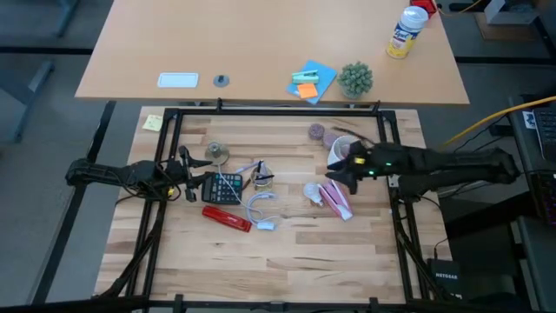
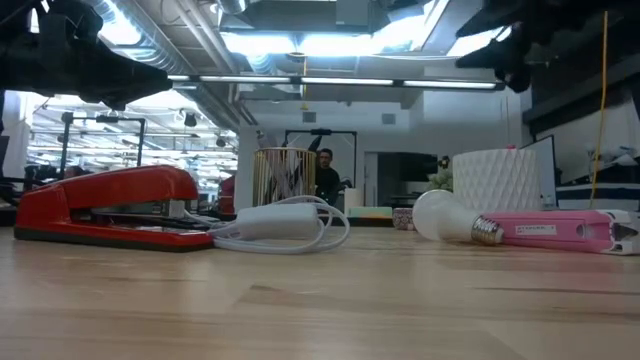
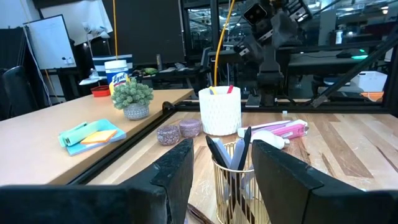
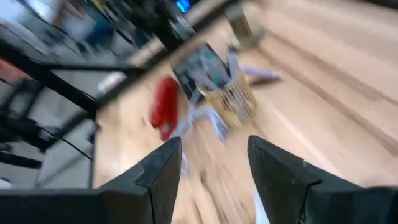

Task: Screw lightbulb
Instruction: Insert the white lightbulb into the gold lamp

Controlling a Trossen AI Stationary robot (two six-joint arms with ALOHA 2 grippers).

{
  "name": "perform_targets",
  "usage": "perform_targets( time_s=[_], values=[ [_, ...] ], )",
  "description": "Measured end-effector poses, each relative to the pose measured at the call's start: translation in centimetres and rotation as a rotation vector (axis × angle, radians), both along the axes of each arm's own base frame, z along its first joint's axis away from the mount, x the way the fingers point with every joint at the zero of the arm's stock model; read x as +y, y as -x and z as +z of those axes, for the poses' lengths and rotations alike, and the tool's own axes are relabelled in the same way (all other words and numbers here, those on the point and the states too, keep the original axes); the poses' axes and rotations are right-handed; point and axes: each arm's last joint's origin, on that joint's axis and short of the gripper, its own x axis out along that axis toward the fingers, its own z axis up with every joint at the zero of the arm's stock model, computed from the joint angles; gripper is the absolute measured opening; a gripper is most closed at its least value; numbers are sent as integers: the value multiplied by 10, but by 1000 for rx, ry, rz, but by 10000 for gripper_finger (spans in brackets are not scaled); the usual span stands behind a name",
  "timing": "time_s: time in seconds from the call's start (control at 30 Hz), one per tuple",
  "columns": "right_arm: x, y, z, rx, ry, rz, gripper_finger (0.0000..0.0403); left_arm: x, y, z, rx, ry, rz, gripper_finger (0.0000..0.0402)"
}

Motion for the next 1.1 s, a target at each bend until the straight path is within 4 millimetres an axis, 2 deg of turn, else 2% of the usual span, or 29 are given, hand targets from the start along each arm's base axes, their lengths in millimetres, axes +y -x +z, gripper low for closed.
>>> perform_targets(
  time_s=[0.23,0.4,0.6,0.77,1.0,1.1],
  values=[
    [0,-42,9,228,4,2,188,0,0,0,0,0,0,155],
    [0,-66,-12,347,-52,-37,188,0,0,0,0,0,0,155],
    [2,-76,-42,531,-169,-78,188,0,0,0,0,0,0,155],
    [1,-82,-53,578,-154,-99,188,0,0,0,0,0,0,155],
    [0,-87,-70,659,-185,-214,188,0,0,0,0,0,0,155],
    [6,-89,-79,708,-187,-224,188,0,0,0,0,0,0,155]
  ],
)
